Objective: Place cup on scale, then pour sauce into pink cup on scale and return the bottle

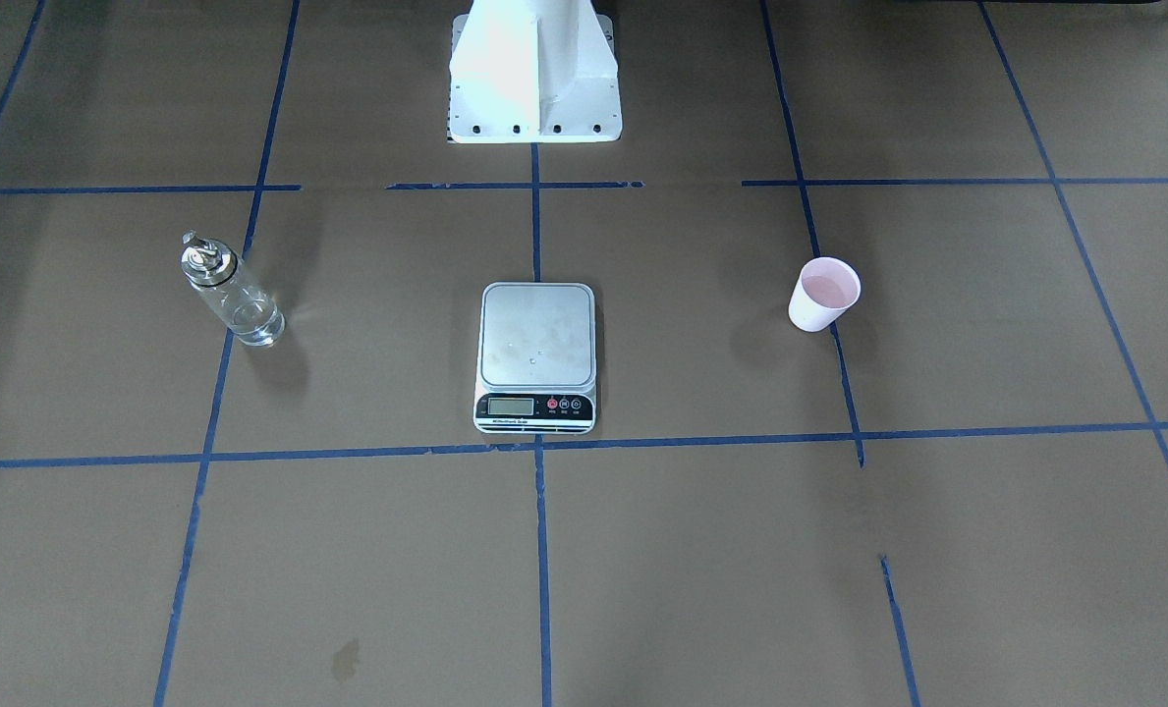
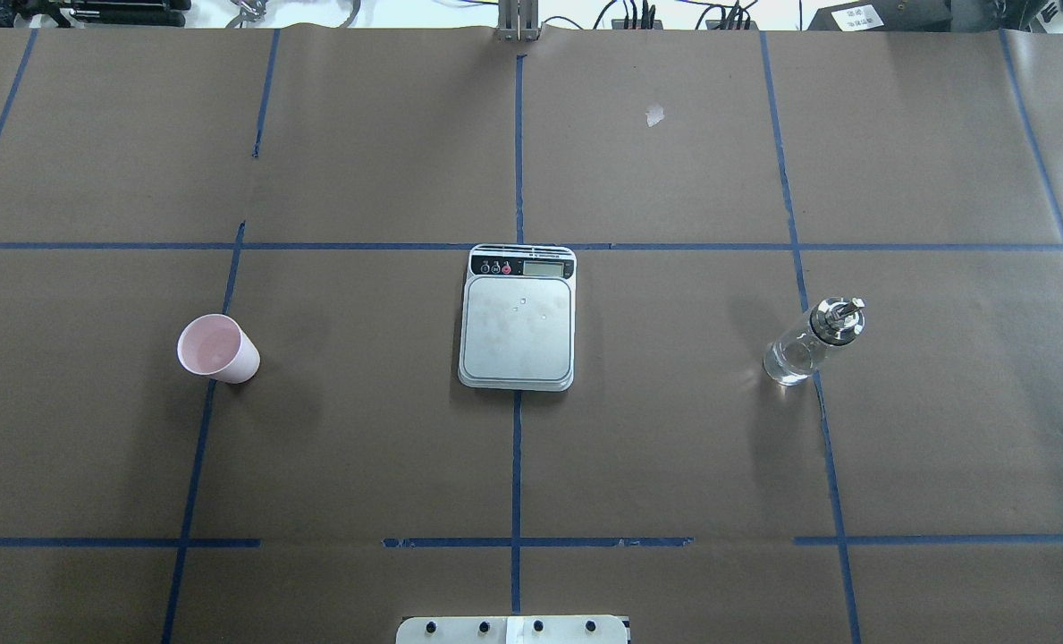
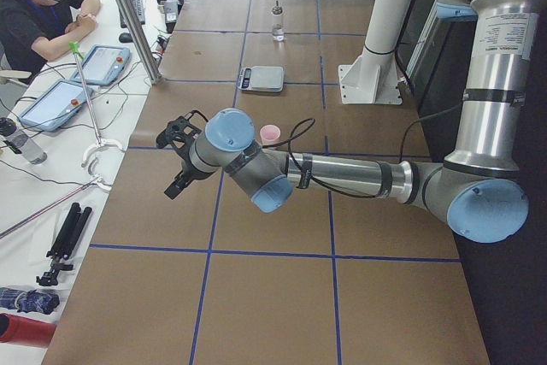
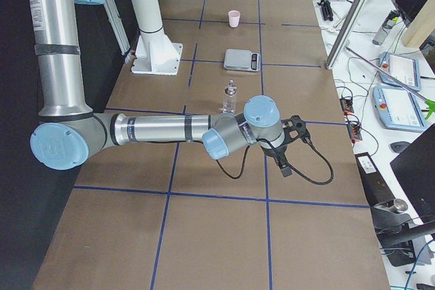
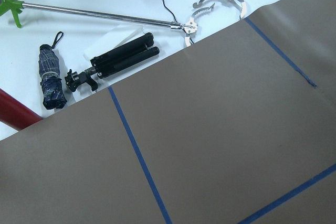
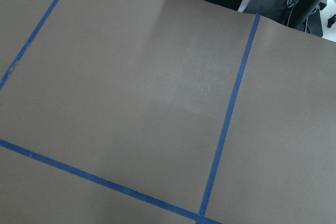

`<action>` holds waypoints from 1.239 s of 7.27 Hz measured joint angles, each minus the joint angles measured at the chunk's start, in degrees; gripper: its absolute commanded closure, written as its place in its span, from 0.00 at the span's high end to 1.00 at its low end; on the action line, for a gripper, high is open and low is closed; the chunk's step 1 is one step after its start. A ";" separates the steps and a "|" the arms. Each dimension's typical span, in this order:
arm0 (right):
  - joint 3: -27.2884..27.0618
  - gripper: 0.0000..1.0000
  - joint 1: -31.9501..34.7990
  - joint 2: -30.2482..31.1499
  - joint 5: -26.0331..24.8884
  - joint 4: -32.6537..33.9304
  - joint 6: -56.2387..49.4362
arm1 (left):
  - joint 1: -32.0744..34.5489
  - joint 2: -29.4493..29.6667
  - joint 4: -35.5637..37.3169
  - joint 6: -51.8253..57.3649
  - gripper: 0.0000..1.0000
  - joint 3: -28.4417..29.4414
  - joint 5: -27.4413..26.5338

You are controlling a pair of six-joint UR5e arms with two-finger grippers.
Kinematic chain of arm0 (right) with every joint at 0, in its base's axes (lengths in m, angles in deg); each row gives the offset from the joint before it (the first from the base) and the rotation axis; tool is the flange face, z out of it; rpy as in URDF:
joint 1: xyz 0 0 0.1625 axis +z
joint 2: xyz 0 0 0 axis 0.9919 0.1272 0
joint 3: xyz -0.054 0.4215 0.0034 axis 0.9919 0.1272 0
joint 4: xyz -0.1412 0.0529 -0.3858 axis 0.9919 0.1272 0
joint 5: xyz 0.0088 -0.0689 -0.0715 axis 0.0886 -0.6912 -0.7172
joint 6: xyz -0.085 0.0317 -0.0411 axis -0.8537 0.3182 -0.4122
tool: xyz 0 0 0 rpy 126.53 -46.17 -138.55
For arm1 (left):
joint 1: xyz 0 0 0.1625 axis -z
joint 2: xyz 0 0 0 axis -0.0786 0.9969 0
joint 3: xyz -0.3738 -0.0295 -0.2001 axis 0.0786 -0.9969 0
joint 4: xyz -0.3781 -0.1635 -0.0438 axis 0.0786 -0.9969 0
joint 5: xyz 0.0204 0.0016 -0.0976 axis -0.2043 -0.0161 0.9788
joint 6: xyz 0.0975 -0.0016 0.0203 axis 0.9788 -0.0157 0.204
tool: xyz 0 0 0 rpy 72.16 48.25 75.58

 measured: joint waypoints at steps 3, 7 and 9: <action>-0.22 1.00 -0.81 -0.09 0.81 -0.86 1.52 | -10.53 -3.15 -3.02 -19.23 1.00 -7.97 -0.49; -0.08 1.00 -1.00 0.00 0.79 -0.99 1.73 | -30.36 -9.45 -0.58 -42.03 1.00 -19.37 -17.55; -0.04 1.00 -1.01 0.13 0.78 -1.00 1.73 | -39.26 -8.18 9.12 -46.67 0.87 -22.34 -24.38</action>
